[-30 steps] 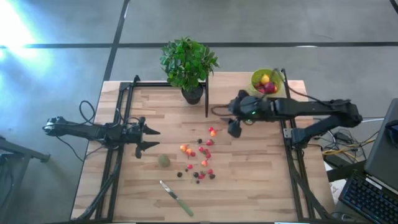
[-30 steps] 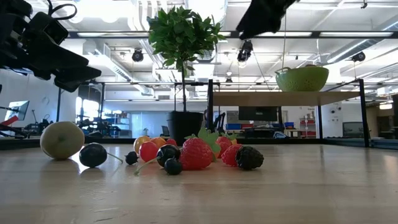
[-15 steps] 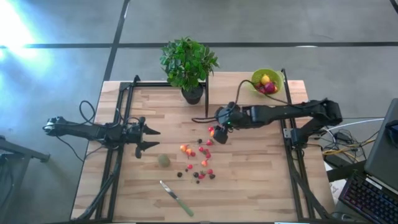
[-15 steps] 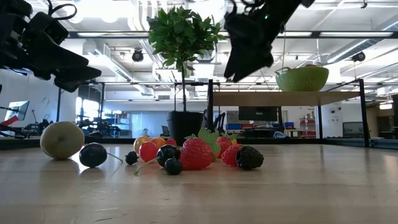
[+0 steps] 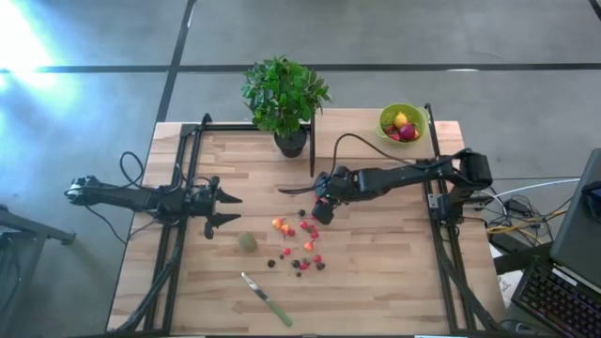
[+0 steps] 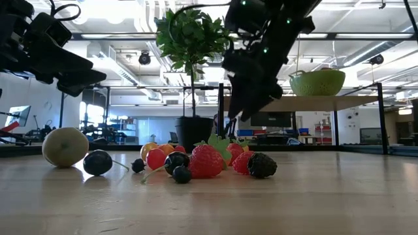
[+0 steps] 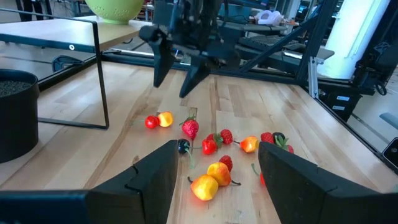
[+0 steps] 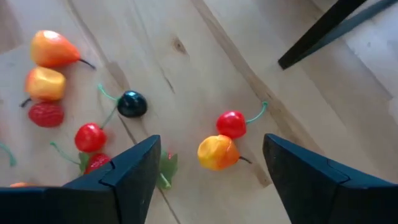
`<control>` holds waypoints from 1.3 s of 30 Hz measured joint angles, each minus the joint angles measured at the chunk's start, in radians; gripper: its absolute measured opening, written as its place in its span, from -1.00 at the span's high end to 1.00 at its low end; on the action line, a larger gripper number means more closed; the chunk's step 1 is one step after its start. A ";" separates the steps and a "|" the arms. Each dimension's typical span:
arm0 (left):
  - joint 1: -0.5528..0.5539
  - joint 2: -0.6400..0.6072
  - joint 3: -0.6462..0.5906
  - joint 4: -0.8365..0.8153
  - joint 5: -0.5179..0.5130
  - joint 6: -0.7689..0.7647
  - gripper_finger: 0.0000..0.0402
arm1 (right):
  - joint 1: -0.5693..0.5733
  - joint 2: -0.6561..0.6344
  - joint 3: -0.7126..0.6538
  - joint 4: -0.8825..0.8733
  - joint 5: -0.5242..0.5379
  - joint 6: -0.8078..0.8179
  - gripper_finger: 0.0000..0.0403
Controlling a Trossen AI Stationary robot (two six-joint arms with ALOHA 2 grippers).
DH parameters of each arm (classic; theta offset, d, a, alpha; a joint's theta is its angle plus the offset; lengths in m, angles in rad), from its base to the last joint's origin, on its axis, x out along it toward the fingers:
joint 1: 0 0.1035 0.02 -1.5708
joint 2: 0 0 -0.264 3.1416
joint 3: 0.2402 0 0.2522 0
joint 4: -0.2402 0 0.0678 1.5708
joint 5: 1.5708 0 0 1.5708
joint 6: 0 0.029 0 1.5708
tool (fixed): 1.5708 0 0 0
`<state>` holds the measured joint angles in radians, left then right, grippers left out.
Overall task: Pick & Place Fruit
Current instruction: Put the pear into the green strainer bowl on the shelf
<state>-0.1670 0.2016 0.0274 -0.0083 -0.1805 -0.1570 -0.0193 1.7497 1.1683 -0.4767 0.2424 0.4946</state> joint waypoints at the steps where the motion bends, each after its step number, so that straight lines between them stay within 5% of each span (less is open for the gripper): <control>1: 0.000 0.000 0.000 0.000 0.000 0.000 -0.14 | 0.000 0.008 0.000 -0.002 0.000 0.006 -0.41; 11: 0.000 0.000 0.000 0.000 0.000 0.000 -0.14 | 0.000 0.070 -0.001 0.002 0.000 0.045 -0.50; 39: 0.000 0.001 0.000 0.000 0.000 0.000 -0.14 | -0.007 0.138 -0.035 0.050 0.046 0.045 -0.16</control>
<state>-0.1669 0.2024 0.0274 -0.0086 -0.1806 -0.1570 -0.0260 1.8881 1.1329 -0.4271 0.2882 0.5399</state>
